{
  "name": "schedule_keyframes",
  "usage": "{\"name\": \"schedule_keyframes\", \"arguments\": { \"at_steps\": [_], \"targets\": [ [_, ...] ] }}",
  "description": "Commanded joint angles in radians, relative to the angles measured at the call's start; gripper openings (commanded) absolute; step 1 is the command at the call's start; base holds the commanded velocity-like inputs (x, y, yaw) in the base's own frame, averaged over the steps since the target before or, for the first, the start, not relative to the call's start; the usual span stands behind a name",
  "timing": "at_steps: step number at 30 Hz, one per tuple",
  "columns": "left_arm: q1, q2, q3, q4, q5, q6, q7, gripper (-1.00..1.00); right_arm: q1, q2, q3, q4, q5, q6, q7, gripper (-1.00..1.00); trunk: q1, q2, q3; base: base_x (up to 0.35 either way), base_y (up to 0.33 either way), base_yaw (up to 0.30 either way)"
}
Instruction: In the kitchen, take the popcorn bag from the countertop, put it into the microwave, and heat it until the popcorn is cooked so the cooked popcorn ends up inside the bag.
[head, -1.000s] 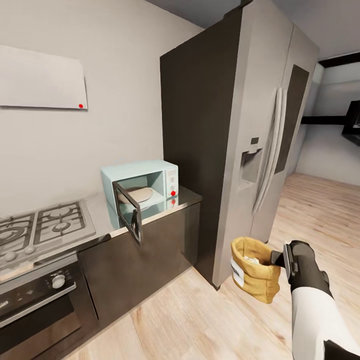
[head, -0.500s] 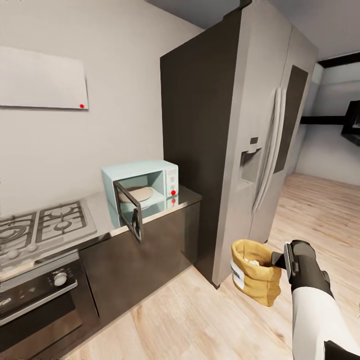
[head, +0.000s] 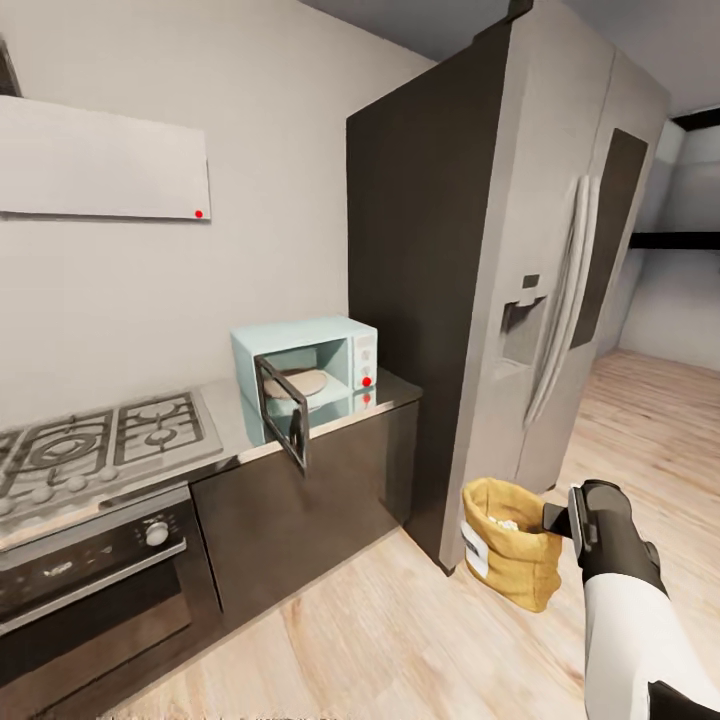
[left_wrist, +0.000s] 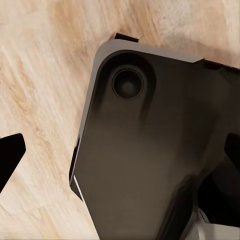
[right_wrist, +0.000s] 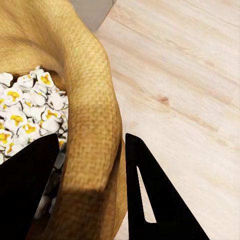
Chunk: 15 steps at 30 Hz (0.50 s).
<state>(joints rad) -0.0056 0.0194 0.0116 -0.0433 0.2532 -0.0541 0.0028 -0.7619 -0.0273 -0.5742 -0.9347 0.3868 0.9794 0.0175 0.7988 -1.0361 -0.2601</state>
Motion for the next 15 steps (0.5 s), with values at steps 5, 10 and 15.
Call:
{"name": "schedule_keyframes", "arguments": {
  "at_steps": [5,10,15],
  "targets": [
    [-0.001,0.0,0.001,0.0,0.003,-0.003,0.0,1.0,-0.001,0.0,-0.001,-0.001,0.003,0.004,0.001,-1.0,0.0,-0.001,-0.001,-0.007,0.0,0.267],
    [-0.001,0.001,0.001,0.0,0.003,-0.003,0.0,1.0,-0.001,0.0,-0.001,-0.001,0.003,0.004,0.001,-1.0,0.0,-0.001,-0.001,0.0,0.0,0.267],
    [-0.001,0.001,0.001,0.0,0.003,-0.003,0.0,1.0,-0.001,0.0,-0.001,-0.001,0.003,0.004,0.001,-1.0,0.0,-0.001,-0.001,0.0,0.0,0.267]
  ]
}}
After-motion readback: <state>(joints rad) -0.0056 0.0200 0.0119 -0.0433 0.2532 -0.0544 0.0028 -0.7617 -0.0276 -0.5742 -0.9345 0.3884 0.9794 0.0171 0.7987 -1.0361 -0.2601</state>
